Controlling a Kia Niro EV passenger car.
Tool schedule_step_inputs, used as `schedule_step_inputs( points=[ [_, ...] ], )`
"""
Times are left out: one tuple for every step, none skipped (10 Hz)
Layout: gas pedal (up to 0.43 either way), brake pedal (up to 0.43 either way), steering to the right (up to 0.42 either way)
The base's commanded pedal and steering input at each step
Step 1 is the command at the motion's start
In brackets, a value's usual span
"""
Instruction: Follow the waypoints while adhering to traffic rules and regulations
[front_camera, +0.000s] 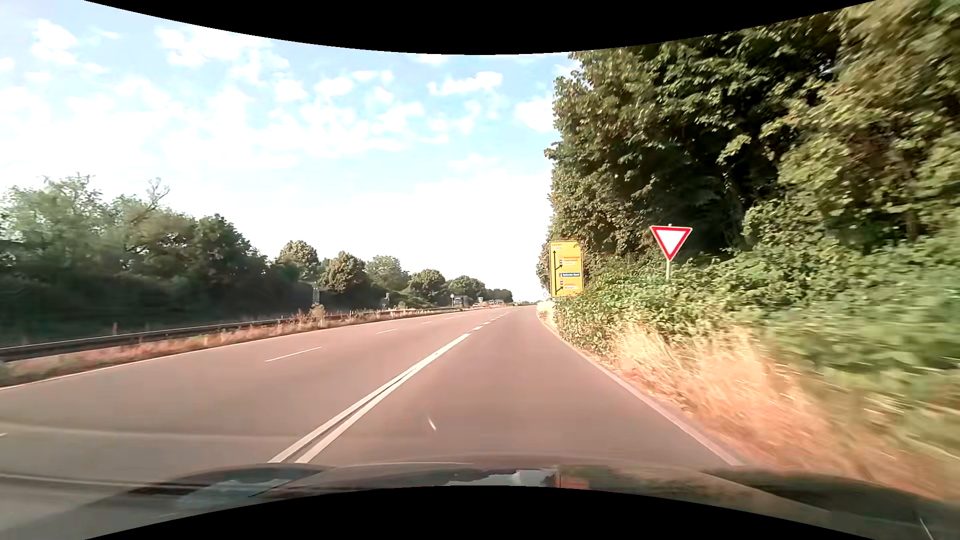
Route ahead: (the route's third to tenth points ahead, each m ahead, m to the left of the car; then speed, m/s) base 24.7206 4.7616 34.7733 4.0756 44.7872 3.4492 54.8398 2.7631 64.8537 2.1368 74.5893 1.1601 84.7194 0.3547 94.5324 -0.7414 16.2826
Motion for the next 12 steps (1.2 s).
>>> schedule_step_inputs(
  points=[
    [0.260, 0.000, 0.007],
    [0.260, 0.000, 0.007],
    [0.260, 0.000, 0.007],
    [0.260, 0.000, 0.007],
    [0.260, 0.000, 0.007],
    [0.260, 0.000, 0.008],
    [0.260, 0.000, 0.008],
    [0.260, 0.000, 0.008],
    [0.260, 0.000, 0.008],
    [0.260, 0.000, 0.008],
    [0.260, 0.000, 0.008],
    [0.260, 0.000, 0.008]
  ],
)
